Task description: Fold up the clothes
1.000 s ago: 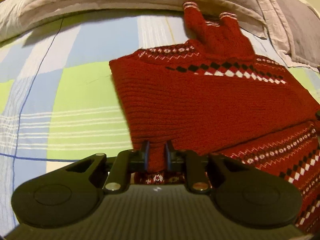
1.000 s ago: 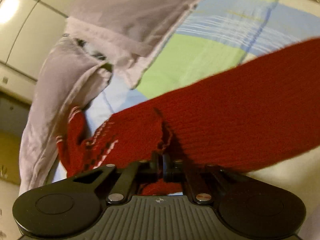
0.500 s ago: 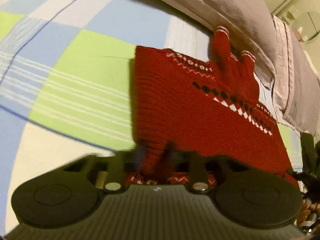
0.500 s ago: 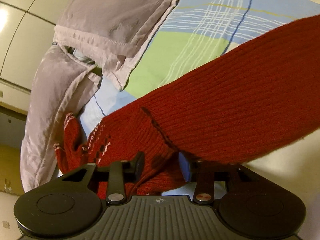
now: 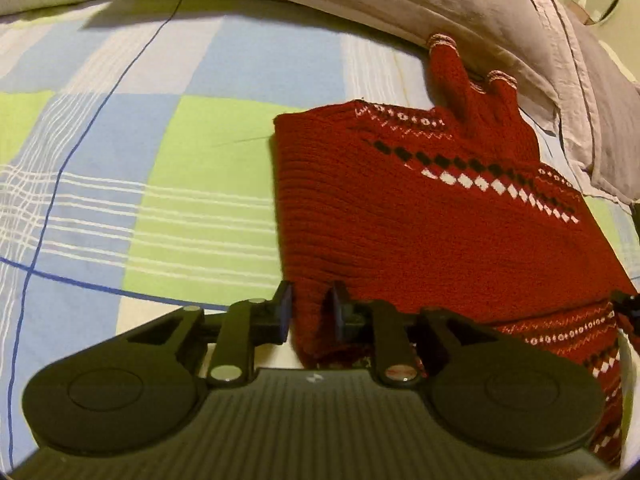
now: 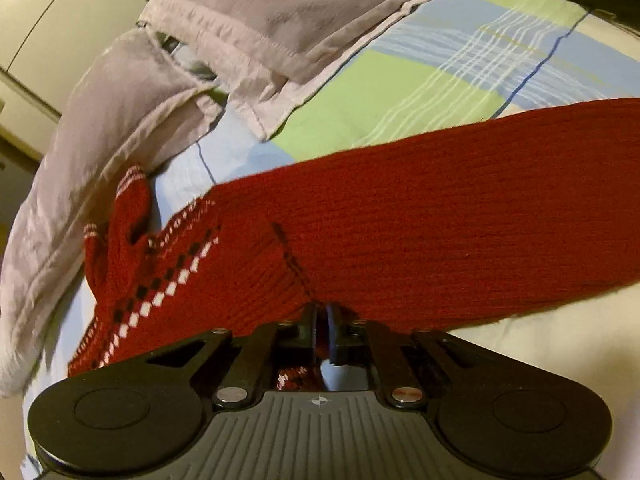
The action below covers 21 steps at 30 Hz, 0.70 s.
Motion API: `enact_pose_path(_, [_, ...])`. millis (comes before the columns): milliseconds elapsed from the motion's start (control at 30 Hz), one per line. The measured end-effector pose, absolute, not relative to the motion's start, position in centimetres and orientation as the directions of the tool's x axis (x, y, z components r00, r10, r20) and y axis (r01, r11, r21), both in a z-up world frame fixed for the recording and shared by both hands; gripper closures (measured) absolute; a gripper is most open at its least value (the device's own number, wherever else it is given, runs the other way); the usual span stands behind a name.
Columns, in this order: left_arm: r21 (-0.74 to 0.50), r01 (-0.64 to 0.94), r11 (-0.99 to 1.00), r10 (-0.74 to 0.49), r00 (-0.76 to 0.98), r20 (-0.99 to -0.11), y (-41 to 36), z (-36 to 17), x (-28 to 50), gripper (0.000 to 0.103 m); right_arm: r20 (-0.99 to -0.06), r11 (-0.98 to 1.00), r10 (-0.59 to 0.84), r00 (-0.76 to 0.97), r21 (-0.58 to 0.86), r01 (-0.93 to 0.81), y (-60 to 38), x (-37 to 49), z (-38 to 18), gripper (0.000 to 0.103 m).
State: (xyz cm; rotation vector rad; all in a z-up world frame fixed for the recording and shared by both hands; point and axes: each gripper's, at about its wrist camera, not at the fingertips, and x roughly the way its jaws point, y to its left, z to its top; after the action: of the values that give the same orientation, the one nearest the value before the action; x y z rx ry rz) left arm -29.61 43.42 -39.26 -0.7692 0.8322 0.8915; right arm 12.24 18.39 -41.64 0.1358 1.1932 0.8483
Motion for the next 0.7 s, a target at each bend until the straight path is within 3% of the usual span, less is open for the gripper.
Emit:
enact_pose_path(100, [-0.129,-0.919,0.372,0.425,0.292,-0.857,42.7,-38.4,-30.0,0.082,-0.758,0.708,0.634,0.155,0.488,-0.511,18.0,12.5,-40.6,0.065])
enact_pose_path(233, [-0.068,-0.91,0.41,0.525,0.296,-0.798,40.7,-36.6,-29.1,0.081,-0.728,0.698,0.643,0.237,0.429,-0.574,17.9,12.1,-39.1,0.065])
enact_pose_path(333, [-0.016,-0.846,0.533,0.438,0.293,-0.85,40.1,-38.9,-25.8,0.078,-0.734,0.688,0.649,0.201,0.454,-0.566,17.3,12.4,-39.5,0.065])
enact_pose_path(400, [0.041,-0.838,0.545,0.449,0.25,-0.858,39.7,-39.9,-24.5,0.079,-0.736,0.681,0.654,0.176,0.471,-0.56,16.9,12.6,-39.8,0.065])
enact_pose_path(533, [-0.069,-0.887,0.457,0.443,0.294,-0.847,39.4,-37.9,-24.9,0.081,-0.734,0.676,0.666,0.136,0.515,-0.527,15.4,13.3,-40.2,0.065])
enact_pose_path(700, [-0.239,-0.887,0.394,0.383,0.395,-0.835,37.5,-36.2,-25.1,0.079,-0.716,0.748,0.664,0.216,0.64,-0.178,3.6,18.6,-41.3,0.065])
